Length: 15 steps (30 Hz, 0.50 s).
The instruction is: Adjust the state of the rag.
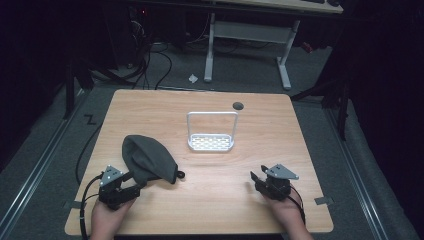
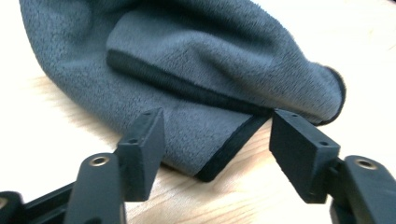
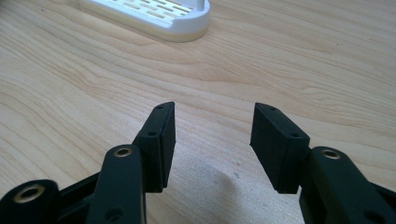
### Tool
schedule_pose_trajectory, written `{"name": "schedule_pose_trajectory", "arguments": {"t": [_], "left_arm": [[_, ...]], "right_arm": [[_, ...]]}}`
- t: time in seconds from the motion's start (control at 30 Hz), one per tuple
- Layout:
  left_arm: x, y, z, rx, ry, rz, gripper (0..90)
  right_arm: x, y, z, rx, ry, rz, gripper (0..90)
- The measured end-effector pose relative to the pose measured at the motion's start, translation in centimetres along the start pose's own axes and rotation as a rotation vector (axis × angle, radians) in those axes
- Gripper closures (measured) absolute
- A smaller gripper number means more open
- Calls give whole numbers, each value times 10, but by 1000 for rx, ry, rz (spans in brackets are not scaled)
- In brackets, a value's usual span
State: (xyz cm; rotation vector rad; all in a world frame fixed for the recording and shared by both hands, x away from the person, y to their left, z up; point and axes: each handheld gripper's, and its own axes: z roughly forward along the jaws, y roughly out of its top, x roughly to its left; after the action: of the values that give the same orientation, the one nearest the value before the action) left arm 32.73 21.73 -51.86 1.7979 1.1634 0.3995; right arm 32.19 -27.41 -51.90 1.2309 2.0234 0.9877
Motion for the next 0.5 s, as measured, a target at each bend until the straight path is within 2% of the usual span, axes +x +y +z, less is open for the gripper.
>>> {"name": "schedule_pose_trajectory", "arguments": {"t": [0.1,0.2,0.27,0.3,0.37,0.47,0.5], "left_arm": [[-2,9,-3,-43,-12,-4,299],[-4,26,-2,-84,-42,-14,253],[-6,34,1,-102,-26,9,249],[-6,39,4,-109,-20,7,246],[-3,46,12,-104,-13,-22,239],[3,51,25,-63,-13,-57,248],[5,51,32,-35,-25,-79,235]], "right_arm": [[0,0,1,3,-1,-6,505],[1,0,3,10,0,-9,505],[1,0,4,12,2,-11,504],[2,0,4,12,3,-11,505],[2,0,4,12,5,-13,504],[2,0,4,13,7,-8,504],[1,0,3,11,8,-10,504]]}}
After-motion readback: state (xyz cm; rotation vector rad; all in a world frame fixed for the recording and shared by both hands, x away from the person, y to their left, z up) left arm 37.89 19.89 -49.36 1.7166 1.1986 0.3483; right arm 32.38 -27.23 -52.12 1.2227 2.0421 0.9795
